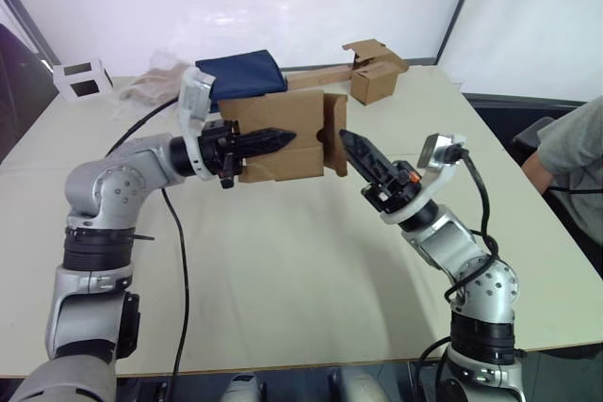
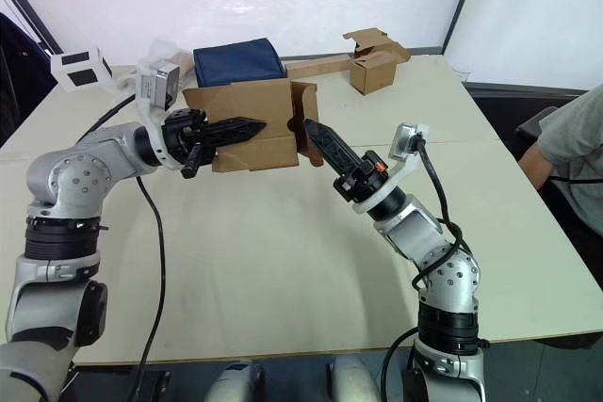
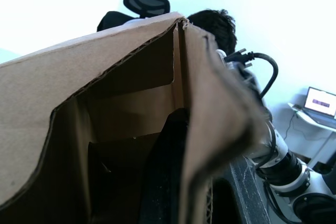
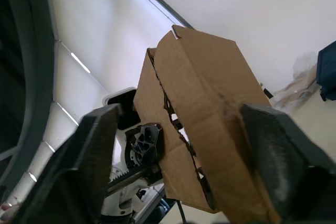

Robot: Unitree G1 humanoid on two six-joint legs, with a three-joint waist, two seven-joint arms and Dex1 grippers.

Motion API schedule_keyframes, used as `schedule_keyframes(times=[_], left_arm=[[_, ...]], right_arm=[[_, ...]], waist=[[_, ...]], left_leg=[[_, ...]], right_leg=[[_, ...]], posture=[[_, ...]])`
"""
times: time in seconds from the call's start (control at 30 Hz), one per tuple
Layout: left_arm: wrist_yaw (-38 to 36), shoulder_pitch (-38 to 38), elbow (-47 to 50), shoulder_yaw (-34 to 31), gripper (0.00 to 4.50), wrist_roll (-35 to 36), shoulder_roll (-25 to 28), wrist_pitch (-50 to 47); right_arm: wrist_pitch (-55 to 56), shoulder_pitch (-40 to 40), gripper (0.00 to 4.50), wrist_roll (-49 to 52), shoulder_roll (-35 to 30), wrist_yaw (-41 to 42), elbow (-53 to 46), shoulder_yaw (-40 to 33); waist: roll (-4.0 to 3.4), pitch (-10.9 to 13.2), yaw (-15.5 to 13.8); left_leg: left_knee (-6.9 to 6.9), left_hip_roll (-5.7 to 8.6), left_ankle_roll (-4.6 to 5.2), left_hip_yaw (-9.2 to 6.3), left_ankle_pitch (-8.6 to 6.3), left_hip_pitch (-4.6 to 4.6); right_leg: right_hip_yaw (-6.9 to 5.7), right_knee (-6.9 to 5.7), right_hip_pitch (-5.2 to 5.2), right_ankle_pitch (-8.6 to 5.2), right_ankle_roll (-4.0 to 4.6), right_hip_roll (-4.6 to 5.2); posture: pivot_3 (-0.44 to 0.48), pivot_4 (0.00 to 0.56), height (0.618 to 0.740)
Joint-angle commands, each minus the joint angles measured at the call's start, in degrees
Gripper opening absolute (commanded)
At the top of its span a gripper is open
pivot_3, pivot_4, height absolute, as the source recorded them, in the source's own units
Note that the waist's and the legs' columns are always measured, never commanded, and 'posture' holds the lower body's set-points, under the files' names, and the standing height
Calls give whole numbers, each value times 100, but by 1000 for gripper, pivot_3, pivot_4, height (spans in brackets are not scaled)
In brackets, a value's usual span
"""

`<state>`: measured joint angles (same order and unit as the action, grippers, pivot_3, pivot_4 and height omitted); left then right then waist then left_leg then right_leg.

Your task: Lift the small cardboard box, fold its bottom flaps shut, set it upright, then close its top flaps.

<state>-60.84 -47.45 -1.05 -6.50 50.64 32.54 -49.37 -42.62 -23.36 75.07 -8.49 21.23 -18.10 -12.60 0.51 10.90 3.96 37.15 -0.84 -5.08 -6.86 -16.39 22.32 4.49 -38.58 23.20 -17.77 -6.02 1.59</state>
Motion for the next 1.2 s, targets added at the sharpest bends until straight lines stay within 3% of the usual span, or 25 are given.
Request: schedule_keyframes(times=[0.03, 0.07, 0.17, 0.53, 0.77, 0.87, 0.97, 1.2], left_arm=[[-5, -137, 124, -150, 0, 66, 26, 52], [0, -136, 128, -151, 0, 69, 25, 49], [9, -136, 135, -152, 0, 75, 23, 41], [38, -148, 128, -156, 0, 108, 10, 7], [42, -142, 135, -154, 0, 110, 23, 4], [41, -134, 142, -152, 0, 103, 26, 13], [42, -135, 142, -158, 0, 108, 28, 10], [46, -132, 149, -166, 0, 117, 25, 10]], right_arm=[[159, -9, 2035, -175, -77, 111, -99, 76], [178, -4, 1447, -203, -84, 120, -100, 96], [224, -7, 381, -369, -133, 131, -114, 172], [518, -51, 381, -967, -236, 171, -198, 306], [468, -33, 381, -720, -285, 231, -189, 153], [447, -19, 1088, -694, -334, 250, -190, 149], [461, -20, 2217, -723, -356, 239, -182, 153], [515, -45, 2217, -709, -334, 250, -78, 88]], waist=[[0, 0, 2], [0, 0, 2], [0, 0, 1], [0, 0, 0], [0, 0, -1], [0, 0, -1], [0, 0, 1], [0, 0, -1]], left_leg=[[0, 0, 0, 0, 0, 0], [0, 0, 0, 0, 0, 0], [0, 0, 0, 0, 0, 0], [0, 0, 0, 0, 0, 0], [0, 0, 0, 0, 0, 0], [0, 0, 0, 0, 0, 0], [0, 0, 0, 0, 0, 0], [0, 0, 0, 0, 0, 0]], right_leg=[[0, 0, 0, 0, 0, 0], [0, 0, 0, 0, 0, 0], [0, 0, 0, 0, 0, 0], [0, 0, 0, 0, 0, 0], [0, 0, 0, 0, 0, 0], [0, 0, 0, 0, 0, 0], [0, 0, 0, 0, 0, 0], [0, 0, 0, 0, 0, 0]], posture=[[0, 150, 740], [0, 150, 740], [0, 150, 740], [0, 150, 740], [0, 150, 740], [0, 150, 740], [0, 150, 740], [0, 150, 740]])
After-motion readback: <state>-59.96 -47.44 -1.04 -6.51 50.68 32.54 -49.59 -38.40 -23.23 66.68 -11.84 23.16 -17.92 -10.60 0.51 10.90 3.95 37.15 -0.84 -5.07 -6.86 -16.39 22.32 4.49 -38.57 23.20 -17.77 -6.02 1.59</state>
